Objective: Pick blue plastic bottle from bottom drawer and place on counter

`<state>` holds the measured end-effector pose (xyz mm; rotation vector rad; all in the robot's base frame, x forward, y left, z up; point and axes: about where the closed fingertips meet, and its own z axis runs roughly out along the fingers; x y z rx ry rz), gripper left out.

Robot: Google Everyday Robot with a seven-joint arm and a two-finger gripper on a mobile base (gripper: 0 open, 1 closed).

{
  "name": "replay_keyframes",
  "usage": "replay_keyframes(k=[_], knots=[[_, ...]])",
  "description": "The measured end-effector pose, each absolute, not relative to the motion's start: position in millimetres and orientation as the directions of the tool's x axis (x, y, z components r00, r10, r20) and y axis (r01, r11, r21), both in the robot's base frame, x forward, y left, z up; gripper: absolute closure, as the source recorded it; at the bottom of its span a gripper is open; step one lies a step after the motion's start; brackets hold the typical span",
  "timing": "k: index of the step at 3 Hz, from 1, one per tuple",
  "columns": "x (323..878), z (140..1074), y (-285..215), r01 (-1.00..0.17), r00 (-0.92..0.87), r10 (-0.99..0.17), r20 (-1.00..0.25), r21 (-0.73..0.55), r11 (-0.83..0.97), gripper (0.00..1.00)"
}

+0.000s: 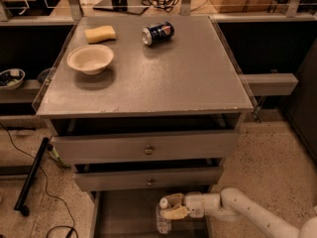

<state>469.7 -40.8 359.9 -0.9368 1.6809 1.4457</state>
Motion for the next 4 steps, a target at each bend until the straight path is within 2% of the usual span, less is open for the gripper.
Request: replay_keyframes(k=[1,4], knots=[[468.8,398.1,-61.8,-0.873,-0.48,-0.068,-0.874,0.47,0.128,1.0],[448.9,429.6,-81.8,-0.872,-0.475,-0.053,-0.878,0.462,0.162,1.0]])
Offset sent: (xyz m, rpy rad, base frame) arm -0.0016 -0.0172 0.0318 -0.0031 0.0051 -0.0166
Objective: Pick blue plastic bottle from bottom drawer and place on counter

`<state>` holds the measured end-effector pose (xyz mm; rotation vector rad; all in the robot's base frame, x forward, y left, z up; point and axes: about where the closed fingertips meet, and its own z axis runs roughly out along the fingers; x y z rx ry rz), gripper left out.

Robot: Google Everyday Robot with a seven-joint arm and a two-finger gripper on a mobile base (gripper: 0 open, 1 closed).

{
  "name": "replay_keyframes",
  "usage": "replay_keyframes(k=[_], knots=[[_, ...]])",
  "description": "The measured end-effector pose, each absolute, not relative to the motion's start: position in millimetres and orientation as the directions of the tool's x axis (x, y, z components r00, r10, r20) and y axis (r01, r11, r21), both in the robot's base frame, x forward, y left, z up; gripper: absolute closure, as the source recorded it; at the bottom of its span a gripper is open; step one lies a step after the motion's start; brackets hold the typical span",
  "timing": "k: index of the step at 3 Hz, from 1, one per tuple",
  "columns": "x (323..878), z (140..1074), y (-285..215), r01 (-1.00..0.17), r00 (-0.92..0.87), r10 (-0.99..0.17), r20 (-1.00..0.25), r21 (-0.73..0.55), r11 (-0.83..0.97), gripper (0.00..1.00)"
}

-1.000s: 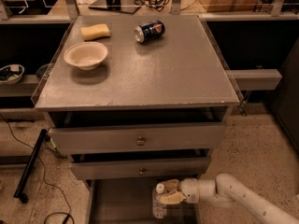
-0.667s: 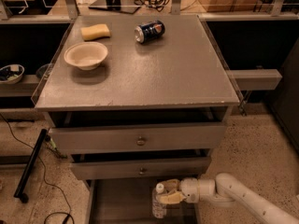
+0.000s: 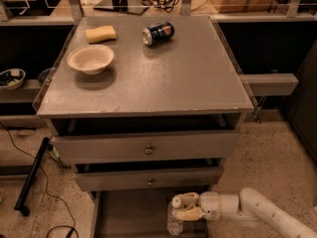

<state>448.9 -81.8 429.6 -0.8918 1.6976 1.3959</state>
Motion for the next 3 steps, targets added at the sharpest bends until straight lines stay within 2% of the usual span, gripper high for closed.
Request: replay_keyframes(k=[3], knots=[[430.2,484.2,-106.3,-0.892,-0.414,-0.037,-0.909,0.397,0.217,1.0]])
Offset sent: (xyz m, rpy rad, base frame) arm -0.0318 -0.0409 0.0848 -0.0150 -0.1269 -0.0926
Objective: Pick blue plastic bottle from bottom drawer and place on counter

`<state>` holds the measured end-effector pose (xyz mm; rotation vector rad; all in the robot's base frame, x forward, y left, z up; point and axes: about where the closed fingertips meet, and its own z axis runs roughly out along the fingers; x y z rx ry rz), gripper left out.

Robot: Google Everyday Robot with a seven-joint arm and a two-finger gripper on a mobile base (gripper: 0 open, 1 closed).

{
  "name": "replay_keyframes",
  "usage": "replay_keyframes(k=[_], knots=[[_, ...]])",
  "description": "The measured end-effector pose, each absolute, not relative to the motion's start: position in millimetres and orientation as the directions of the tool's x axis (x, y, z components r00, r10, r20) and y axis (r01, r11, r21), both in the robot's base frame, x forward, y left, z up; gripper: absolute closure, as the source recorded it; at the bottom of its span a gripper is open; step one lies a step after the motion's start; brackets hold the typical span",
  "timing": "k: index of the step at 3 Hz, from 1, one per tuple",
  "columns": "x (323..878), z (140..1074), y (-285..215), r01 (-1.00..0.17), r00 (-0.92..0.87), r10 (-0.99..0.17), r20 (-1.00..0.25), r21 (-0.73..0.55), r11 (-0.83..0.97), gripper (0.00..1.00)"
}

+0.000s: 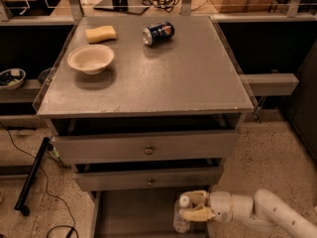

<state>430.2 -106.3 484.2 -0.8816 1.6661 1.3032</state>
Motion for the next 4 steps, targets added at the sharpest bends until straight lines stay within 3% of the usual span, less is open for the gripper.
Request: replay_keyframes(k=[4], knots=[[452.5,592.3,-124.0,-0.919,-0.306,-0.101,-0.947,0.266,0.293,1.0]])
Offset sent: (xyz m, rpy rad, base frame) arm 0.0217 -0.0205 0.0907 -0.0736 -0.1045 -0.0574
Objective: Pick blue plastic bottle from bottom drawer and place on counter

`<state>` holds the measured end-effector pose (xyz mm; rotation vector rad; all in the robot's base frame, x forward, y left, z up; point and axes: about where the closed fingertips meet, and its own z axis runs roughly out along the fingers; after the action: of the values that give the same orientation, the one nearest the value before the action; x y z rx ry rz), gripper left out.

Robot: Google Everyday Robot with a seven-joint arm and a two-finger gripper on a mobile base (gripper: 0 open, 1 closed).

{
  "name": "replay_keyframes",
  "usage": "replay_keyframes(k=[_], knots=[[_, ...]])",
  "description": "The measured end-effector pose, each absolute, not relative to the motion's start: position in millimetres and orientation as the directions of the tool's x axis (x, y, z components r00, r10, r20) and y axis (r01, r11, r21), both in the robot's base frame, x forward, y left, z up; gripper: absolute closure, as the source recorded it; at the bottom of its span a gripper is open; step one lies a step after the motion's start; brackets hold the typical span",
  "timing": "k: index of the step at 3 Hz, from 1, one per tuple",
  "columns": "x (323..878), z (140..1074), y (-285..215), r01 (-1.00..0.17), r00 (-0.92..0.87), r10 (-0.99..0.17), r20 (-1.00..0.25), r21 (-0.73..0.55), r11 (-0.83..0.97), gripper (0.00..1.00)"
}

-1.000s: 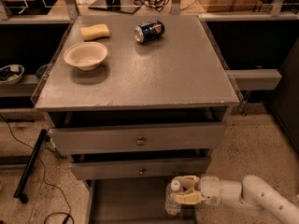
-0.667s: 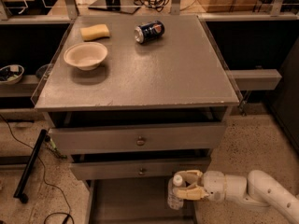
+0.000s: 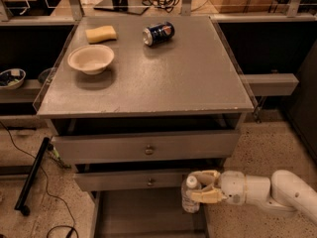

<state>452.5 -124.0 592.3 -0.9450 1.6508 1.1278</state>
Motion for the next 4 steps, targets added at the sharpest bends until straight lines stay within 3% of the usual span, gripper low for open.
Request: replay_keyframes(k=[2,3,4], knots=[[449.4,667.4,-129.3,-0.935,-0.268,-0.175,-0.947,0.212,0.284,1.0],[459.5,745.3,-146.5,-0.947,-0.193,-0.225,-0.955,0.121,0.296,1.0],[459.6,745.4,-146.6,-0.947,-0.193,-0.225,-0.955,0.122,0.296,1.0]])
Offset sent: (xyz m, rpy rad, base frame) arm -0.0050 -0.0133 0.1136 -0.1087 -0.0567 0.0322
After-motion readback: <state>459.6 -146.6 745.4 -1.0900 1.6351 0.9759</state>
